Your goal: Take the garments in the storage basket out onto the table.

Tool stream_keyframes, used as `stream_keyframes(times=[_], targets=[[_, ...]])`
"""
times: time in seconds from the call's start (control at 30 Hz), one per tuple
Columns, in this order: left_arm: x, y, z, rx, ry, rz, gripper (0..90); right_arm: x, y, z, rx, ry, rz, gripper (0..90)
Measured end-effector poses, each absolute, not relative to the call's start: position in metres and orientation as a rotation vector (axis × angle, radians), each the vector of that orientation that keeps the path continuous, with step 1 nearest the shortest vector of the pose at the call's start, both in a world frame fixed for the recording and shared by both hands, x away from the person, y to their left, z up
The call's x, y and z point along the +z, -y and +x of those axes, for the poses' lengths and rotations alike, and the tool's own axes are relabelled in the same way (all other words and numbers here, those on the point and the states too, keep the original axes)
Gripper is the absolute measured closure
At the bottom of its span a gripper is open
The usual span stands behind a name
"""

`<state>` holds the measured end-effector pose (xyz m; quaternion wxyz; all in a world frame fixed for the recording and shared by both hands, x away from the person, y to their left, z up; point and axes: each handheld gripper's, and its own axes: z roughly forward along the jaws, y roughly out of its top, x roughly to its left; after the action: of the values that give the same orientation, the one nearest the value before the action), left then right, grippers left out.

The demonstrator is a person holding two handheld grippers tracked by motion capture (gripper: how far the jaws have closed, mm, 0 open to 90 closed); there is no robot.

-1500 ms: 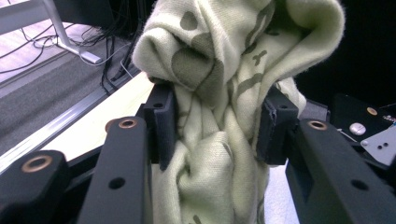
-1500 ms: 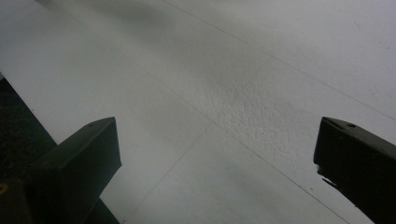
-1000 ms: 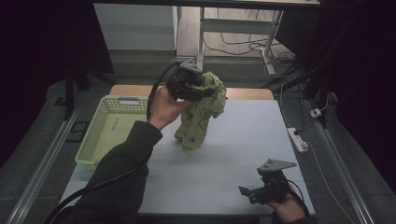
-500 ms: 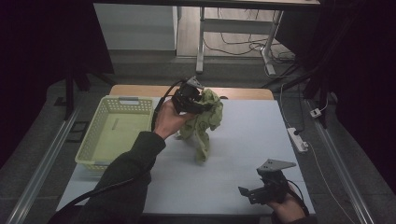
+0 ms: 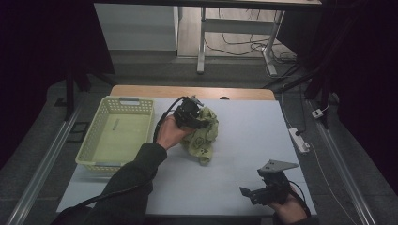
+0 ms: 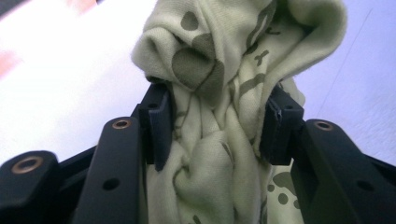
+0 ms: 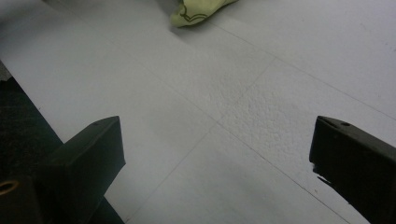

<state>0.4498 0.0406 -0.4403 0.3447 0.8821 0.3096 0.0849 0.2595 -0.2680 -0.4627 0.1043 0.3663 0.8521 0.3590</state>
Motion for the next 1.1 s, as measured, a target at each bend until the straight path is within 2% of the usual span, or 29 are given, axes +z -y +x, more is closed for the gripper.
stream_keyframes(times=[0.17,0.43,0.83,1.1], targets=[[-0.461,-0.040,0.451,0.156,-0.856,2.288,51.8,-0.463,0.268,0.260,1.068,-2.512,1.078,2.4],[-0.481,-0.043,0.453,0.129,-0.890,2.329,49.9,-0.463,0.268,0.260,1.065,-2.513,1.076,2.2],[-0.495,-0.037,0.453,0.151,-0.927,2.367,46.0,-0.463,0.268,0.260,1.047,-2.514,1.075,2.2],[-0.494,-0.035,0.454,0.158,-0.934,2.375,37.2,-0.463,0.268,0.260,1.049,-2.512,1.076,2.2]])
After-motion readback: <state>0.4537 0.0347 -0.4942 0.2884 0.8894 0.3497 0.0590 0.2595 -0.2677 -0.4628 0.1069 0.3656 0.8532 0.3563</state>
